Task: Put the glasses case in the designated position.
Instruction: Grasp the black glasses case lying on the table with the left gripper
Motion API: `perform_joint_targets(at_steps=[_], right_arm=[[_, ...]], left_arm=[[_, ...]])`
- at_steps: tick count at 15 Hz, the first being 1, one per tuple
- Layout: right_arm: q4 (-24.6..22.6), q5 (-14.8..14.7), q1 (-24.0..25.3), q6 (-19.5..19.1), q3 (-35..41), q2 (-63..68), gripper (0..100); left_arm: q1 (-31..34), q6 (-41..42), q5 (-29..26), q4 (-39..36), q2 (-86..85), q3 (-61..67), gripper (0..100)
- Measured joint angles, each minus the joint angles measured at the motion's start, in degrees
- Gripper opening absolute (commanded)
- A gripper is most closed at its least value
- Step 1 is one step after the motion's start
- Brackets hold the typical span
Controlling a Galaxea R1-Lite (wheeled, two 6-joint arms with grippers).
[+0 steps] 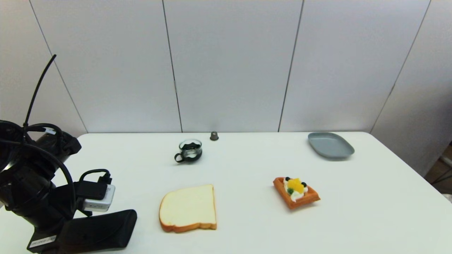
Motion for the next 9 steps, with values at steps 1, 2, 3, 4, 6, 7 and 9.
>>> perform_joint_targets(at_steps=[1, 2, 3, 4, 6, 7, 9], right_arm=[[0.0, 0.0, 0.0, -0.1, 0.0, 0.0, 100], [0.0, 0.0, 0.0, 0.0, 0.0, 0.0, 100], [0.0, 0.0, 0.0, -0.1, 0.0, 0.0, 100], [0.0, 0.0, 0.0, -0.1, 0.0, 0.0, 100], [0.0, 0.0, 0.0, -0.1, 0.0, 0.0, 100], [0.0, 0.0, 0.0, 0.0, 0.0, 0.0, 100], [0.0, 0.0, 0.0, 0.0, 0.0, 0.0, 100]], left_arm=[[0.0, 0.0, 0.0, 0.0, 0.2, 0.0, 100], [0.0, 0.0, 0.1, 0.0, 0.5, 0.0, 100], [0.0, 0.0, 0.0, 0.0, 0.7, 0.0, 100], [0.0, 0.0, 0.1, -0.1, 0.9, 0.1, 100], [0.0, 0.0, 0.1, 0.0, 1.3, 0.4, 100], [0.0, 0.0, 0.1, 0.0, 1.5, 0.4, 100], [0.0, 0.0, 0.1, -0.1, 1.7, 0.5, 100]])
